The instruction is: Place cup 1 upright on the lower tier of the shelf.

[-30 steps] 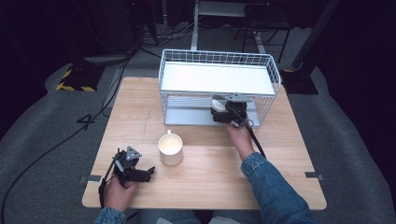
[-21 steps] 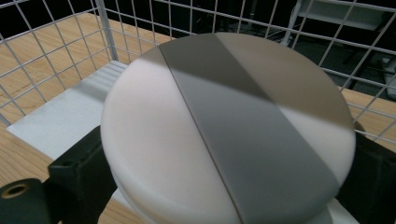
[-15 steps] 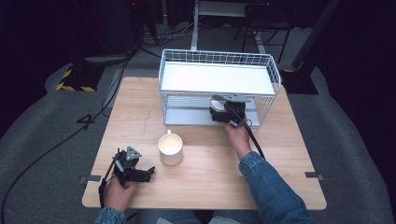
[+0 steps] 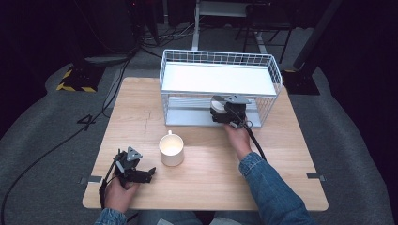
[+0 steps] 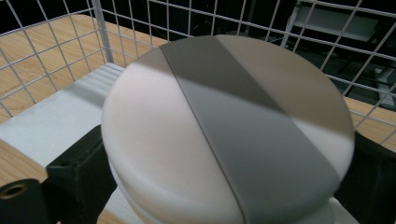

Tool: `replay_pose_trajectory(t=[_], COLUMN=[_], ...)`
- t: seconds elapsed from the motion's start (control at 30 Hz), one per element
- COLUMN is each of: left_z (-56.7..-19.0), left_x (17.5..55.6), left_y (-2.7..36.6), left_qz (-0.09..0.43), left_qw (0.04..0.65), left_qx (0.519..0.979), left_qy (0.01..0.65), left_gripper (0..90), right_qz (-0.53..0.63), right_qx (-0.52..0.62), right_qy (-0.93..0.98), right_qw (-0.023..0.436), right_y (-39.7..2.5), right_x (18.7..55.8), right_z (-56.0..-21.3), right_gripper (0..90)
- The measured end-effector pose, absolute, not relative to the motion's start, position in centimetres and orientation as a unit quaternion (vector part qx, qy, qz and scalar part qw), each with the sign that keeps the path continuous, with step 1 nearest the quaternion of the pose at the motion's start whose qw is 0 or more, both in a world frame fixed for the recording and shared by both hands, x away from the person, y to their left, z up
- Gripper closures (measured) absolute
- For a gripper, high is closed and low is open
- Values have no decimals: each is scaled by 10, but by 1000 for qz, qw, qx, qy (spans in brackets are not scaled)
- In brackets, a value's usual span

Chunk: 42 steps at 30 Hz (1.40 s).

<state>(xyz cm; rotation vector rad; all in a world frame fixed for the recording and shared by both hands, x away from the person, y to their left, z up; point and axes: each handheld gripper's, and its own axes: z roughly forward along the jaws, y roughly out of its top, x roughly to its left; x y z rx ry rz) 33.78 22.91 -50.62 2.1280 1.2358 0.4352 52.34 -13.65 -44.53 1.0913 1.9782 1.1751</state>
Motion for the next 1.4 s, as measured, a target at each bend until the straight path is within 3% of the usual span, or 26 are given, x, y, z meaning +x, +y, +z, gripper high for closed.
replay_pose_trajectory(t=[0.6,0.83,1.4], left_z=[-506,-506,-506], left_x=[338,338,338], left_y=[229,229,229], left_qz=[166,165,163], left_qw=[315,315,314], left_qx=[808,808,809], left_qy=[469,470,469], left_gripper=[3,3,3], right_qz=[445,452,476], right_qx=[383,390,385], right_qy=[741,737,733], right_qw=[325,318,295], right_y=[-139,-142,-157], right_x=[527,527,501], right_z=[-450,-450,-432], right_gripper=[63,4,3])
